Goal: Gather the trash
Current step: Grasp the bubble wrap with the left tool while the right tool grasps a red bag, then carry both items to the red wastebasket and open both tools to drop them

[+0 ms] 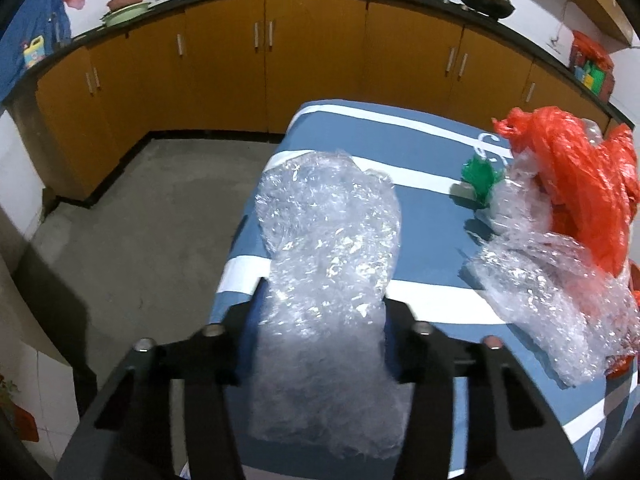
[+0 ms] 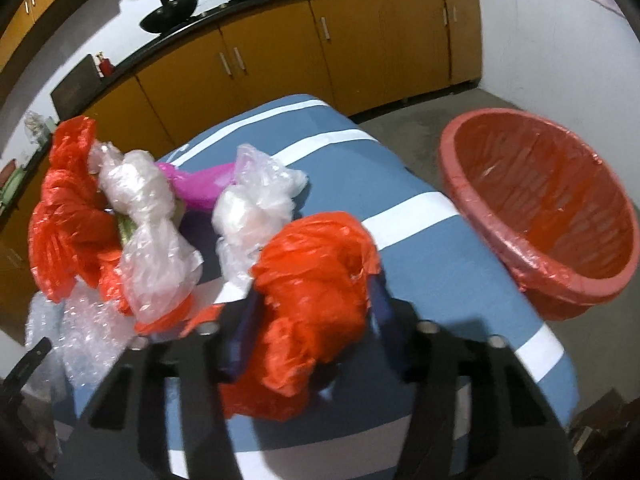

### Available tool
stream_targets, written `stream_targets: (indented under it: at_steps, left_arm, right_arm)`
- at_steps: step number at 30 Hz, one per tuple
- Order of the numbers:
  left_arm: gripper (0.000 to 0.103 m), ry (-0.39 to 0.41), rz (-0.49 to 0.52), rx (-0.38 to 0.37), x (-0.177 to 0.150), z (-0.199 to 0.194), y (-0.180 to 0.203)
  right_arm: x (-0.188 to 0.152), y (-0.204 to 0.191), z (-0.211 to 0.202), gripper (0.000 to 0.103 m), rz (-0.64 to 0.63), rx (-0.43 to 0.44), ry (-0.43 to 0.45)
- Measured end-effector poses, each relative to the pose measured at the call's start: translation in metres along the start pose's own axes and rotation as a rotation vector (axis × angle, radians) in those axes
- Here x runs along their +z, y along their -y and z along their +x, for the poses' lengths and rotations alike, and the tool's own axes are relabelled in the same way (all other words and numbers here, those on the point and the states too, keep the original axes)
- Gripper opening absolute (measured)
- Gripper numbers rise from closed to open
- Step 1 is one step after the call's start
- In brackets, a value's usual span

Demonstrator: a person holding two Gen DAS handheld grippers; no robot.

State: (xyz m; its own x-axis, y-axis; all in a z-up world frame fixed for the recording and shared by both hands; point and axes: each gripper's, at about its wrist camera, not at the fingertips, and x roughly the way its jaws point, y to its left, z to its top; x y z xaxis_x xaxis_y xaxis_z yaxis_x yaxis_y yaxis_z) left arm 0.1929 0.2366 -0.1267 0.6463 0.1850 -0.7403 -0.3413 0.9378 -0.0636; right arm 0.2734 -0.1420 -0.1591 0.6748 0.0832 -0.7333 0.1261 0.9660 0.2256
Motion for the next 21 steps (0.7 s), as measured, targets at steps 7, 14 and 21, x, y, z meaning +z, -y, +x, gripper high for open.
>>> stream_targets:
  at_steps: [7, 14, 21]
  left_arm:
    - [0.034, 0.062, 0.05, -0.019, 0.002, -0.02, 0.013]
    - [0.032, 0.142, 0.095, -0.068, 0.006, -0.057, 0.032]
    - [0.032, 0.221, 0.135, -0.147, 0.01, -0.101, 0.061]
  right_arm:
    - [0.001, 0.0, -0.011, 0.029, -0.025, -0.008, 0.031]
    - [0.004, 0.012, -0.028, 0.025, -0.02, -0.006, 0.075]
    - [0.015, 0.029, -0.06, 0.025, -0.03, -0.006, 0.152]
